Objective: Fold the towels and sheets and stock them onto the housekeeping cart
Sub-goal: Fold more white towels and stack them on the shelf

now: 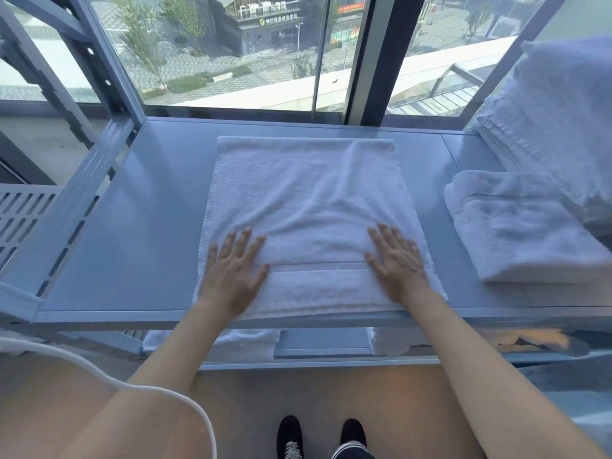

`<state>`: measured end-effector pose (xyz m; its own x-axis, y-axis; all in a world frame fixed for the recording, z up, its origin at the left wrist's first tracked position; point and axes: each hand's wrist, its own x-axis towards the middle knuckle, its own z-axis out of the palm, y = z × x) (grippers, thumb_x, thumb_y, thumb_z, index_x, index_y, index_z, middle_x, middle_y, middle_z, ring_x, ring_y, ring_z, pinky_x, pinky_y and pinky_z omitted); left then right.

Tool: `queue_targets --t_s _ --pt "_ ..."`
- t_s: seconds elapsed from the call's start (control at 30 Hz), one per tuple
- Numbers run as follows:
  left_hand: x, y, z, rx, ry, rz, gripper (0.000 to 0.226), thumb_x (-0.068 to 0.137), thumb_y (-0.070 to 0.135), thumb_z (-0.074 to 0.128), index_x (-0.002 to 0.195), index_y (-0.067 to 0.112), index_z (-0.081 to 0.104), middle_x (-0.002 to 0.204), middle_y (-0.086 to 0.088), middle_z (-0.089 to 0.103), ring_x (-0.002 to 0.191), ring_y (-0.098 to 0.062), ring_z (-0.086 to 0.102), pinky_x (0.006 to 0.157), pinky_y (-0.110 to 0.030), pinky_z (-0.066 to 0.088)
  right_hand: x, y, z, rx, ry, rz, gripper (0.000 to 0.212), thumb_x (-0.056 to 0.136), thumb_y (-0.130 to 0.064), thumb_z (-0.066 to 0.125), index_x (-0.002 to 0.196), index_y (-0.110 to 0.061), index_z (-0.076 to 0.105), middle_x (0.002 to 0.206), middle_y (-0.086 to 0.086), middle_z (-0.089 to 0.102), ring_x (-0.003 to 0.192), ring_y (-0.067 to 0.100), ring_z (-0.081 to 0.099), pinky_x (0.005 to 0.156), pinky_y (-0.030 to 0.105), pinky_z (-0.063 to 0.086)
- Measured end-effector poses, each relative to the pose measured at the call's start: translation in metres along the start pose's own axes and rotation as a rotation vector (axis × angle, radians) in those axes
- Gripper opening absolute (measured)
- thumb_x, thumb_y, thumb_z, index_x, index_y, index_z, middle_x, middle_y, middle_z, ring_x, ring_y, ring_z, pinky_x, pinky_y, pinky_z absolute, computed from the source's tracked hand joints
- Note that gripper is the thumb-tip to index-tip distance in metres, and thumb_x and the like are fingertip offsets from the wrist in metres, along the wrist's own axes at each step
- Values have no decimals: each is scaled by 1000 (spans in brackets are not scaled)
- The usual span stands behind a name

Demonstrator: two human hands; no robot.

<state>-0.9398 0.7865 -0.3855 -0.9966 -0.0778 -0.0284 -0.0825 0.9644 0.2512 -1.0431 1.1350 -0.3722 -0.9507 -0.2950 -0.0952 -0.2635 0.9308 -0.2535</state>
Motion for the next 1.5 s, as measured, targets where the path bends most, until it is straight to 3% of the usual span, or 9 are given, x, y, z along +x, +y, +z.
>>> queue_targets --t_s 0.1,0.2,0.33,0.43,0.57,0.83,1.0,1.17,1.5 --pt "-20 0 0 -21 2 -23 71 97 66 23 162 38 21 172 7 8 159 -20 0 128 -50 2 -35 16 3 21 1 17 64 106 -51 35 164 -34 14 171 -13 0 158 11 -4 128 44 1" --pt "-35 15 -4 -10 113 -50 58 94 59 43 139 26 58 152 -6 48 143 -33 41 116 -53 32 -65 8 7 -3 37 42 60 105 -47 41 161 -30 27 171 -8 14 157 18 12 125 47 14" --pt "-15 34 -18 -75 332 -47 32 90 41 51 88 13 67 95 -8 62 91 -36 59 78 -45 46 -60 -17 -5 75 319 45 30 90 -35 50 106 -17 67 115 3 61 105 32 58 85 44 44" --pt "27 49 -19 -91 220 92 39 96 36 60 126 11 62 132 -12 59 120 -38 54 95 -51 45 -16 -45 -11 99 291 -62 35 93 -30 56 124 -15 63 131 5 56 118 32 54 94 46 42" --pt "71 63 -3 19 -53 166 63 103 54 39 160 30 26 170 1 18 157 -28 15 121 -62 17 48 -80 -4 53 9 -216 64 102 -44 48 160 -28 29 170 -4 19 155 23 18 122 53 18" --pt "26 33 4 -5 10 22 63 101 60 39 159 35 31 169 4 22 156 -24 15 126 -51 11 25 -47 10 -5 -18 -110 62 106 -48 39 163 -33 20 172 -10 7 158 15 4 126 42 6" --pt "10 56 -8 -30 237 -3 27 93 38 62 103 14 68 109 -9 61 103 -38 57 84 -47 46 -41 -53 20 26 6 -112 63 103 -48 42 161 -33 24 172 -11 7 158 14 5 126 44 10" --pt "37 62 -1 -76 29 115 60 102 45 47 156 22 35 166 -2 28 154 -29 22 120 -62 20 -36 -63 13 117 147 -126 52 90 -38 51 139 -19 52 158 2 41 143 25 40 113 50 33" --pt "47 54 19 19 1 132 67 101 60 22 163 37 12 172 11 5 159 -17 -2 126 -56 0 99 -1 -30 -20 -20 99 62 108 -45 36 164 -23 20 172 2 11 158 20 9 127 44 8"
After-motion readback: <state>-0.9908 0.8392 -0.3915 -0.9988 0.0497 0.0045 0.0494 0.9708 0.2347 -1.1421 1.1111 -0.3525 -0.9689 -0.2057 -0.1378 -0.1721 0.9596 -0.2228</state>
